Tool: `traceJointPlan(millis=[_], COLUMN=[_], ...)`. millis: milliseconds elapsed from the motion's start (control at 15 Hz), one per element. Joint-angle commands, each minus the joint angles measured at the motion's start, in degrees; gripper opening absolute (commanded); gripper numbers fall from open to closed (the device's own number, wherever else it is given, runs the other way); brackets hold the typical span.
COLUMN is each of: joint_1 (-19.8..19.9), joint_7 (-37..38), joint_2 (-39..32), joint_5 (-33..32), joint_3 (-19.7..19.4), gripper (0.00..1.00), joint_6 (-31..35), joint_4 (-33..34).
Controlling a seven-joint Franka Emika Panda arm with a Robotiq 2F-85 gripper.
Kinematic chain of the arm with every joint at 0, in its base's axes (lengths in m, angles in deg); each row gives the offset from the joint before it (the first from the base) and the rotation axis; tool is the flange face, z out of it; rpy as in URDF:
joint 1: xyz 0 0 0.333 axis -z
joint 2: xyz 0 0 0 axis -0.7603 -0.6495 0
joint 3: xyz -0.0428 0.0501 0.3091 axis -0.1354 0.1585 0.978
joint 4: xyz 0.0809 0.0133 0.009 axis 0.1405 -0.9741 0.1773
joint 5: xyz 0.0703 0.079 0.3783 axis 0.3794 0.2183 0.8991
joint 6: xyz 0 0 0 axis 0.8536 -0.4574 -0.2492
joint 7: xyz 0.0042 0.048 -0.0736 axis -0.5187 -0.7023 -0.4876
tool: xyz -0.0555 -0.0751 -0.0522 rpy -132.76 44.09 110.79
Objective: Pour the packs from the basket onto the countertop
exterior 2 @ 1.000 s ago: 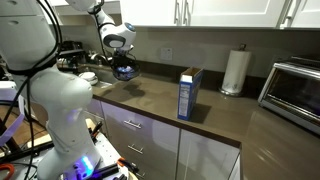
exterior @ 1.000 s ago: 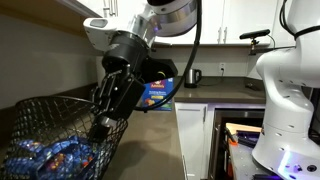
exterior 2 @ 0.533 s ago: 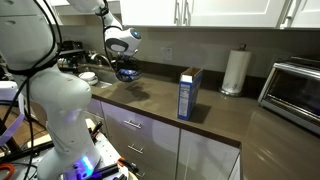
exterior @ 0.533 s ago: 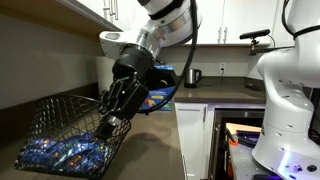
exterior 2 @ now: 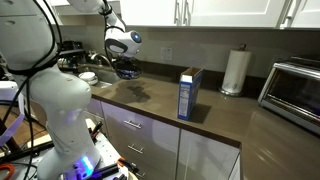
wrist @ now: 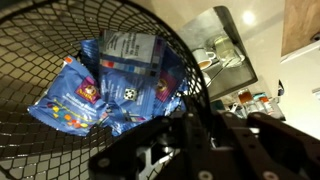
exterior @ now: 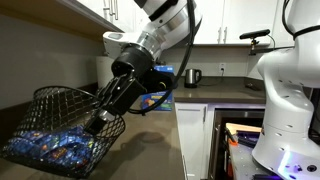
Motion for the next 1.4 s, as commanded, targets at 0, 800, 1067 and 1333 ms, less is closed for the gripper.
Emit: traceJointPlan(millis=[0, 800, 1067, 1333], joint_1=[1.4, 3.3, 3.7, 3.7], joint_7=[-3.6, -24.0, -23.8, -23.0], joint_2=[2.2, 2.2, 2.1, 2.1], joint_5=[5.5, 26.3, 30.5, 34.6], joint_3=[0.8, 0.8, 1.1, 1.3], gripper=[0.03, 0.03, 0.03, 0.03], joint_6=[-1.6, -11.5, -11.3, -11.1], joint_4=[-1.1, -0.8, -0.9, -0.9])
